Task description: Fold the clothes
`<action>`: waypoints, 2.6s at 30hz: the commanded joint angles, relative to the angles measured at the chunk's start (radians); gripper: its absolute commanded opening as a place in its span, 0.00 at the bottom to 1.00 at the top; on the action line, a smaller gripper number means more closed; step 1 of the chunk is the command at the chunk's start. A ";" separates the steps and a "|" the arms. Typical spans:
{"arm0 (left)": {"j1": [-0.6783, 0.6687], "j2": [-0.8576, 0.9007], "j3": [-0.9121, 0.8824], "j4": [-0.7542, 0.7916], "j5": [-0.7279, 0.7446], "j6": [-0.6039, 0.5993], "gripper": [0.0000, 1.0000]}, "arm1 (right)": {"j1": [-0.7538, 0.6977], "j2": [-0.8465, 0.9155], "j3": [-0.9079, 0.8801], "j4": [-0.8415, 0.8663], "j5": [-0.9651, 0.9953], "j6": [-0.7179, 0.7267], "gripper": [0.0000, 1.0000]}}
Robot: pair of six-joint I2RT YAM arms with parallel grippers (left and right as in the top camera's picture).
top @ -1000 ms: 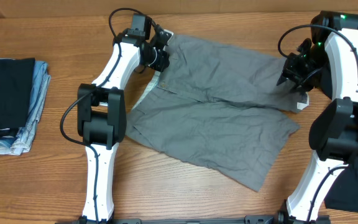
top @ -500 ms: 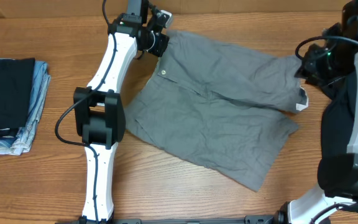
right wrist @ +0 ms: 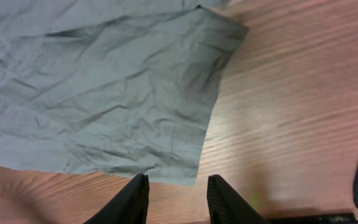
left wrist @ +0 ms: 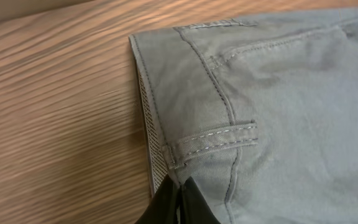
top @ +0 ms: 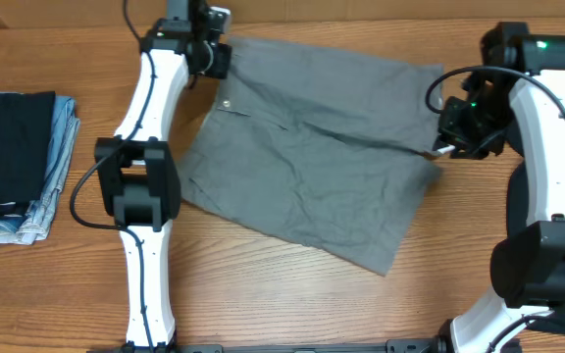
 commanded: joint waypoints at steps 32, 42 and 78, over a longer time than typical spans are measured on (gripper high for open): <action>0.136 -0.013 0.057 -0.089 0.031 -0.120 0.39 | 0.191 -0.006 -0.803 1.021 0.369 -0.097 0.04; 0.136 -0.040 0.291 -0.572 0.035 -0.147 0.04 | 0.110 -0.006 -0.728 1.061 0.174 -0.158 0.04; -0.055 -0.037 -0.310 -0.594 0.022 -0.266 0.40 | 0.011 -0.006 -0.687 0.973 0.029 -0.102 0.64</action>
